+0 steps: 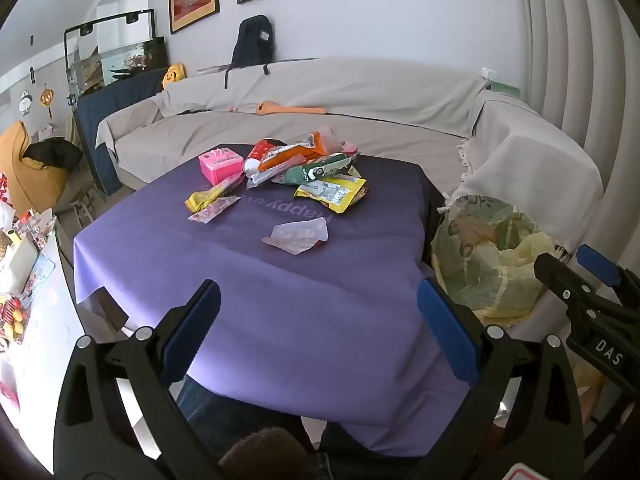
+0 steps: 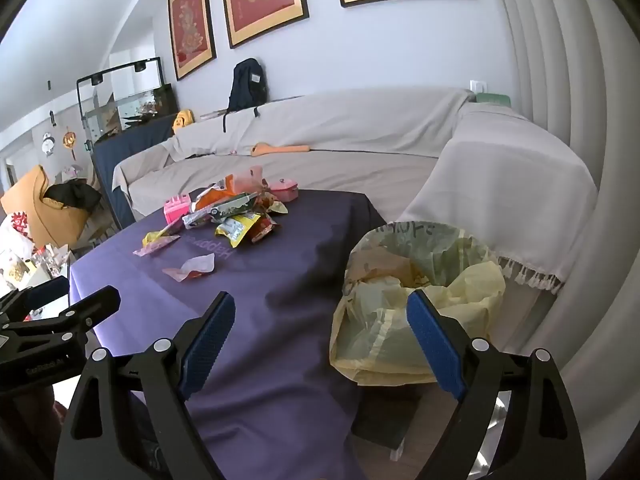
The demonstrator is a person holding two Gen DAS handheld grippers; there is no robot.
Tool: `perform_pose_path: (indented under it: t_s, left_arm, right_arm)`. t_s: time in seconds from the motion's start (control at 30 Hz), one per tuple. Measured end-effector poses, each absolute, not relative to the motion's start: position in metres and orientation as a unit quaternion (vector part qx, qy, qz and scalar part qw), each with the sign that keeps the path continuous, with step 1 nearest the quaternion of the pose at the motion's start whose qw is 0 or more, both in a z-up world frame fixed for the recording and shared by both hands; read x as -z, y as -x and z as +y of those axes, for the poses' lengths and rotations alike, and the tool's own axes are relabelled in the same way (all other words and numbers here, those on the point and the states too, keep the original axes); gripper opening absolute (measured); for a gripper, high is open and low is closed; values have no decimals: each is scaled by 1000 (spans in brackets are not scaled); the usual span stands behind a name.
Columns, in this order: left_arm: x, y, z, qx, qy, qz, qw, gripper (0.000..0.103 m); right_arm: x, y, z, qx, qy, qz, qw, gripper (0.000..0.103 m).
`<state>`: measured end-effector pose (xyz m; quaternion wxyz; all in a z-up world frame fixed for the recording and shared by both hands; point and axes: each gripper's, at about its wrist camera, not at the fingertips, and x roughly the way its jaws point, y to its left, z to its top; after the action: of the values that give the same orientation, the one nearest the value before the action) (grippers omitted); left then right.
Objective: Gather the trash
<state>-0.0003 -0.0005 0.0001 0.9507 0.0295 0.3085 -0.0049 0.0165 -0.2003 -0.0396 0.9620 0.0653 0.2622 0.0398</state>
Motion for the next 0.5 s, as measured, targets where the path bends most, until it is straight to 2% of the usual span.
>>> perform_pose_path:
  t_s: [0.5]
  left_arm:
    - [-1,0,-1,6,-28,307,951,94]
  right_arm:
    - [40,-15,-202,-41,-66,261,962,84]
